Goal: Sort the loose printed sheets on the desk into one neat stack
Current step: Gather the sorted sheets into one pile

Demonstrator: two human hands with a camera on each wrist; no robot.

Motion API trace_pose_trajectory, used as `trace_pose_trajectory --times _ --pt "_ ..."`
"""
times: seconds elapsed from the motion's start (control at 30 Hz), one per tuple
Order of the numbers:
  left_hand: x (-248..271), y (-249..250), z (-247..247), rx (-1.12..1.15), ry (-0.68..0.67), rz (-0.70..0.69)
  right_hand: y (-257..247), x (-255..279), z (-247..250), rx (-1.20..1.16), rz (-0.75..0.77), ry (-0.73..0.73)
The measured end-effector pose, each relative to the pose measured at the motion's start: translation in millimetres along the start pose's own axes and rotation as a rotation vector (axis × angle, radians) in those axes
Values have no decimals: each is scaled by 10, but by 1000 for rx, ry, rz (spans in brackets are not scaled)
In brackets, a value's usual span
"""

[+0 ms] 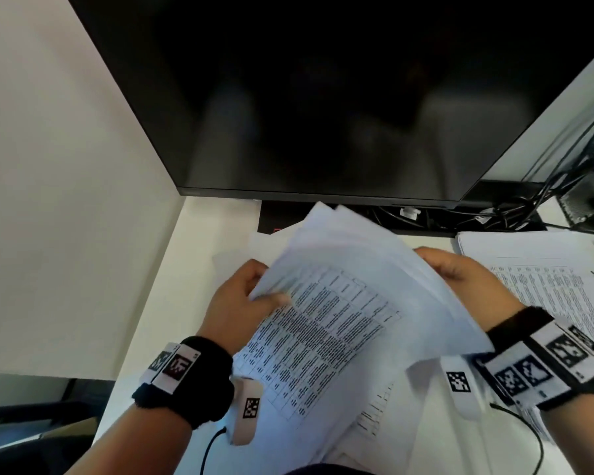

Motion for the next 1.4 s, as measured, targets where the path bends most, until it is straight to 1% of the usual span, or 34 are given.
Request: trace_pose_trajectory --times 0.03,0.07,0.1,0.13,0.17,0.2,0.23,0.27,0.3,0.37,0.4,0.43,0.53,0.6,0.67,0.73,0.8,0.87,0.97,1.07,1.2,1.3,1.4 --pt "-4 2 9 41 31 4 -72 39 35 -33 48 66" --pt "1 10 34 79 70 10 -110 81 105 7 74 151" --pt "13 14 62 120 104 24 -82 110 197 -38 43 252" --pt "33 19 98 161 139 38 -74 166 223 -194 42 281" --pt "49 19 133 206 176 42 -27 143 182 -412 43 197" --pt "54 20 162 247 207 42 -5 182 99 -574 37 126" --pt "59 27 176 274 220 39 53 173 38 -616 33 71" --pt "66 52 187 292 227 33 78 174 -48 -583 31 32" --pt "76 91 193 311 227 21 91 180 -142 -489 44 -4" --pt "122 203 202 340 220 -13 68 210 -334 -335 74 -4" --pt "156 278 213 351 221 -23 23 216 -388 -295 99 35" --pt "192 361 231 365 227 -33 -44 230 -416 -261 135 103" --pt "291 585 324 436 278 -93 -339 331 -423 -176 336 276" --pt "370 709 391 479 323 -154 -527 447 -403 -156 502 334" --pt "435 777 408 463 333 -218 -564 538 -376 -127 579 344" --pt "463 791 364 405 278 -237 -456 562 -386 -111 530 318" --pt "430 740 268 344 168 -204 -242 523 -404 -90 417 288" --pt "386 646 161 291 86 -160 -62 470 -401 -77 326 293" --pt "321 532 42 280 44 -80 37 392 -401 -74 248 306" --pt "263 426 -53 308 53 -1 47 334 -460 -33 199 289" --pt "259 327 -123 333 115 65 90 317 -432 -63 149 351" --pt "281 323 -122 345 174 66 77 356 -299 -75 156 395" --pt "324 382 -147 421 206 59 45 425 -158 -55 139 374"
Point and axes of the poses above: each hand's wrist, its own x-axis away from the middle knuckle, its own z-axis out of the back of the hand, y = z × x, the point moved 5 cm from there along -x, towards the middle knuckle, and after that the axes turned 14 degrees about -x, right-handed, at the moved point
